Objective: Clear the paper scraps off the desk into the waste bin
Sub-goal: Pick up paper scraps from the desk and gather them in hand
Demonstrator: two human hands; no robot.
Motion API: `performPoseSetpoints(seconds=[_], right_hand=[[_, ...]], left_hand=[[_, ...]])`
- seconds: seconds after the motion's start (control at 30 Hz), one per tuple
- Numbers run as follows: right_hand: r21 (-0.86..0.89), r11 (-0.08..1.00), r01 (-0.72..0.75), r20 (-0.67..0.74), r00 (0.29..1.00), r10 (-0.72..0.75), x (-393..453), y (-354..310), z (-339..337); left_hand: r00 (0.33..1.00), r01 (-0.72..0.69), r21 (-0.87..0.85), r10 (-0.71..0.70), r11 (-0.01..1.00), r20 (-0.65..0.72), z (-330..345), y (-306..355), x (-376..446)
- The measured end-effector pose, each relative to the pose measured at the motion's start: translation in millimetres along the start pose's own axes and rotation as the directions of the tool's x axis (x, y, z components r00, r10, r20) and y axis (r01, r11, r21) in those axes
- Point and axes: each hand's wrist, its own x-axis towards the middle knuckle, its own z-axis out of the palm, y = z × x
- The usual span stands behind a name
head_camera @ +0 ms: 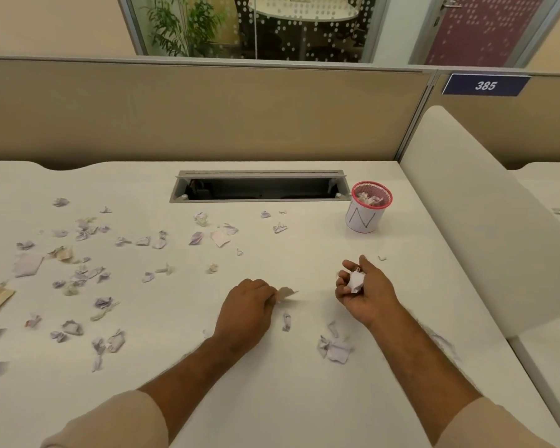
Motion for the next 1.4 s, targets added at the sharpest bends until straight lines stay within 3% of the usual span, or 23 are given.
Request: performPoseSetpoints(seconds=[0.13, 0.3, 0.43, 0.6, 0.73, 0.97, 1.13, 1.23, 1.3, 1.4], right_hand=[[0.027, 0.998, 0.049, 0.03, 0.998, -0.049, 9, -35, 18], [-0.024, 0.987, 0.157, 0.096, 0.983, -0.154, 23, -96, 50], [-0.101, 0.931, 0.351, -0.069, 0.931, -0.359, 47, -135, 70], [-0.411, 0.756, 0.51, -0.202, 0.758, -0.621, 78, -154, 85], [-0.667, 0.501, 0.551, -0.032, 0.652, -0.758, 97, -159, 81], [-0.776, 0.262, 0.574, 0.123, 0.545, -0.829, 105, -156, 74], [-0.739, 0.179, 0.649, 0.158, 0.426, -0.891, 88, -146, 73], [-0.692, 0.216, 0.688, 0.194, 0.465, -0.864, 71, -124, 68], [-0.623, 0.318, 0.714, 0.271, 0.579, -0.769, 54, -94, 64], [-0.622, 0.486, 0.615, 0.397, 0.782, -0.481, 27, -41, 54]], left_hand=[[0.967, 0.234, -0.213, -0.25, 0.949, -0.051, -7, 7, 16], [0.917, 0.33, -0.382, -0.39, 0.863, -0.087, -16, 10, 36], [0.883, 0.375, -0.512, -0.467, 0.773, -0.058, -17, 11, 42], [0.86, 0.412, -0.588, -0.51, 0.696, -0.001, -14, 20, 48], [0.878, 0.395, -0.593, -0.478, 0.701, 0.02, -14, 20, 47], [0.867, 0.418, -0.608, -0.496, 0.675, 0.045, -12, 11, 42], [0.86, 0.417, -0.656, -0.507, 0.629, 0.06, -11, 14, 40], [0.852, 0.416, -0.686, -0.519, 0.596, 0.066, -11, 17, 40], [0.844, 0.415, -0.714, -0.532, 0.564, 0.071, -12, 20, 42], [0.829, 0.42, -0.755, -0.551, 0.503, 0.094, -15, 26, 44]])
